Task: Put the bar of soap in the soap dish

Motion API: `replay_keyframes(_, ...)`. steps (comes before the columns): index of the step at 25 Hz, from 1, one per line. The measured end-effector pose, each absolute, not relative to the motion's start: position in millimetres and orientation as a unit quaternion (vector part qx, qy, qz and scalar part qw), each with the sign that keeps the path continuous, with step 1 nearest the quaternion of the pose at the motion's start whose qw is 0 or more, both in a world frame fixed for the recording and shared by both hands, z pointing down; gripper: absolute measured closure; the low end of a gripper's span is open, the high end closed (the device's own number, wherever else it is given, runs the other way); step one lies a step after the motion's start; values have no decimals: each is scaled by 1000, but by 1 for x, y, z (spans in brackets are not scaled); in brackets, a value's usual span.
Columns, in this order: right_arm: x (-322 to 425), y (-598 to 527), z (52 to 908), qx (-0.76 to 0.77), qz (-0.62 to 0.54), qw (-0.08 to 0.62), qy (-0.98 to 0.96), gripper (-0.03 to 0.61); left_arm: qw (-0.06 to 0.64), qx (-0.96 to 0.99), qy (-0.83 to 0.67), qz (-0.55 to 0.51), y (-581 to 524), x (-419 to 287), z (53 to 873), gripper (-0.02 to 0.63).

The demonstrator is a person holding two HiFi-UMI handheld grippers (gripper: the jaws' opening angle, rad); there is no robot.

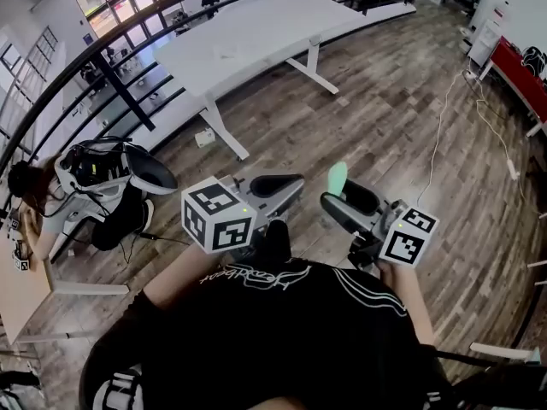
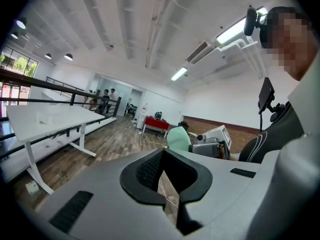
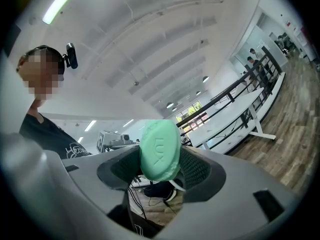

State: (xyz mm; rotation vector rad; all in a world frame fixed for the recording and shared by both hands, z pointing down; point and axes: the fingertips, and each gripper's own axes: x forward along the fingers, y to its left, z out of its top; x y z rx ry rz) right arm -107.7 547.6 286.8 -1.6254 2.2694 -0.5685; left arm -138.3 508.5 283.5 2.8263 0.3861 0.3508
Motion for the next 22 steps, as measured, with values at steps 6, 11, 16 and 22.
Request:
replay_keyframes(6, -73, 475, 304, -552, -222, 136, 792, 359, 162, 972, 113, 129, 438, -106, 305, 606)
replay_keyframes(11, -33, 390, 316, -541, -246, 134, 793, 359, 189, 968, 85, 139, 348, -72, 320, 606)
replay_keyframes(16, 18, 296, 326, -533, -268, 136, 791, 359, 200, 966, 74, 144, 253, -22, 326, 606)
replay_keyframes(22, 76, 193, 329, -520, -284, 140, 793, 359, 207, 965, 43, 155, 149, 26, 327, 606)
